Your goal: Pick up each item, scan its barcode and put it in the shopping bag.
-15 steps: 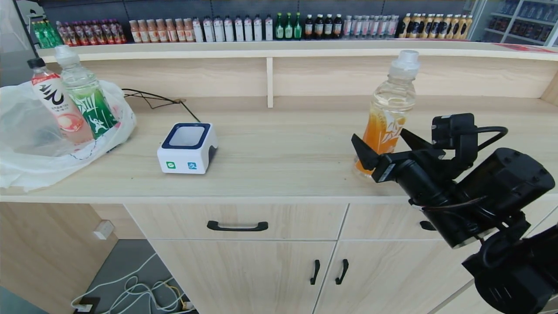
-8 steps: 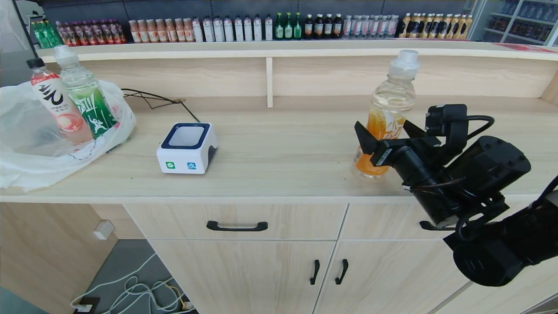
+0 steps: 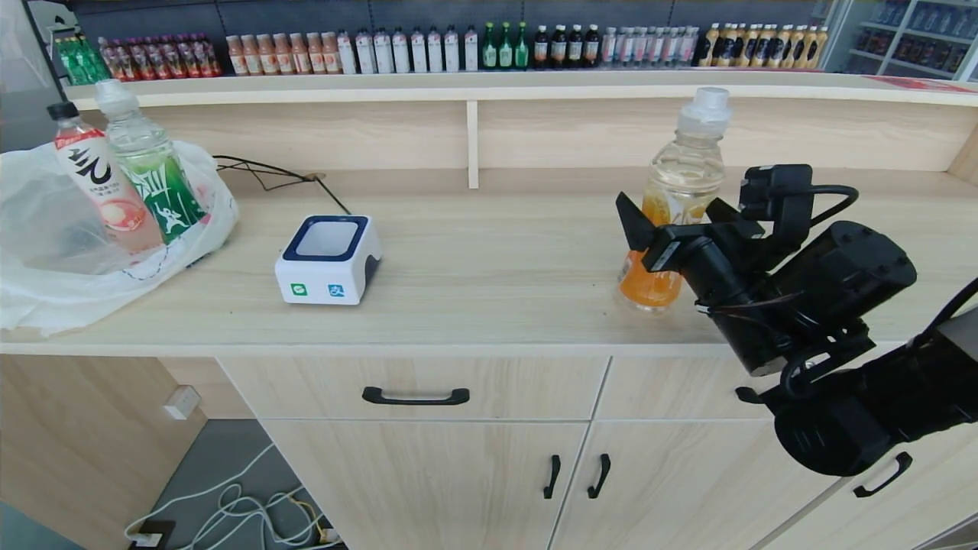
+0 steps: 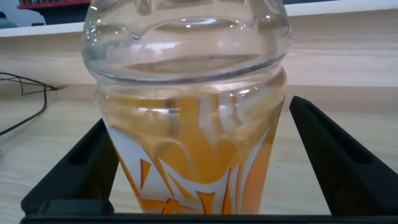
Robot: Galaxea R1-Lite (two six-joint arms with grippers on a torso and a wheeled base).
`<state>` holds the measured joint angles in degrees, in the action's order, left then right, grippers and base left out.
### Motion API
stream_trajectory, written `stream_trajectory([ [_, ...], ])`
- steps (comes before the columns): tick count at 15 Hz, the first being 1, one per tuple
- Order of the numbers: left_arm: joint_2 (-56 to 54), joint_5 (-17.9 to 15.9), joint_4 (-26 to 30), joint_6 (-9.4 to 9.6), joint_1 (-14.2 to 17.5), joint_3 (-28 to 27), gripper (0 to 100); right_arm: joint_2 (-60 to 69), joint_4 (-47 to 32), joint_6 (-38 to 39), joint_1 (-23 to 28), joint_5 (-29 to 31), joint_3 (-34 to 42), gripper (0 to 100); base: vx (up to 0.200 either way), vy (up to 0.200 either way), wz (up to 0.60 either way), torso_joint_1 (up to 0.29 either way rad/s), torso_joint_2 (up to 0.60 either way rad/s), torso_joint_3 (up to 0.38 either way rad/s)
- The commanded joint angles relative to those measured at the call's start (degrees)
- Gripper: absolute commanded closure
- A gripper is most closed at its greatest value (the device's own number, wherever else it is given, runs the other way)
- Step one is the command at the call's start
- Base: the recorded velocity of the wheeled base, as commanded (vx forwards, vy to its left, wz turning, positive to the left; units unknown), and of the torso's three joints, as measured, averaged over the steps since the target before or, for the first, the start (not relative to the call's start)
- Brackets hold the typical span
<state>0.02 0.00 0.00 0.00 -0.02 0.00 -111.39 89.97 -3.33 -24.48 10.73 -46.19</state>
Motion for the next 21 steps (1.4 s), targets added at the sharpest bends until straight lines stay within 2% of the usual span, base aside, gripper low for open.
stream_trajectory([
  [1, 0.0, 0.0, 0.0, 0.0, 0.0, 0.0, 0, 0.0, 0.0, 0.0, 0.0, -0.1, 0.1, 0, 0.0, 0.0, 0.0, 0.0, 0.0, 0.0],
  [5, 0.0, 0.0, 0.0, 0.0, 0.0, 0.0, 0, 0.2, 0.0, 0.1, -0.3, -0.1, 0.4, 0, 0.0, 0.0, 0.0, 0.0, 0.0, 0.0],
  [6, 0.0, 0.0, 0.0, 0.0, 0.0, 0.0, 0, 0.4, 0.0, 0.1, -0.4, -0.1, 0.5, 100, 0.0, 0.0, 0.0, 0.0, 0.0, 0.0],
  [11, 0.0, 0.0, 0.0, 0.09, 0.0, 0.0, 0, 2.4, 0.0, -0.1, -0.7, 0.2, 1.3, 100, 0.0, 0.0, 0.0, 0.0, 0.0, 0.0],
  [17, 0.0, 0.0, 0.0, 0.0, 0.0, 0.0, 0, 6.6, 0.0, 0.2, -0.7, 0.1, 6.2, 100, 0.0, 0.0, 0.0, 0.0, 0.0, 0.0],
  [21, 0.0, 0.0, 0.0, 0.0, 0.0, 0.0, 0, 7.1, 0.0, 0.5, -0.7, 0.0, 5.7, 100, 0.0, 0.0, 0.0, 0.0, 0.0, 0.0],
])
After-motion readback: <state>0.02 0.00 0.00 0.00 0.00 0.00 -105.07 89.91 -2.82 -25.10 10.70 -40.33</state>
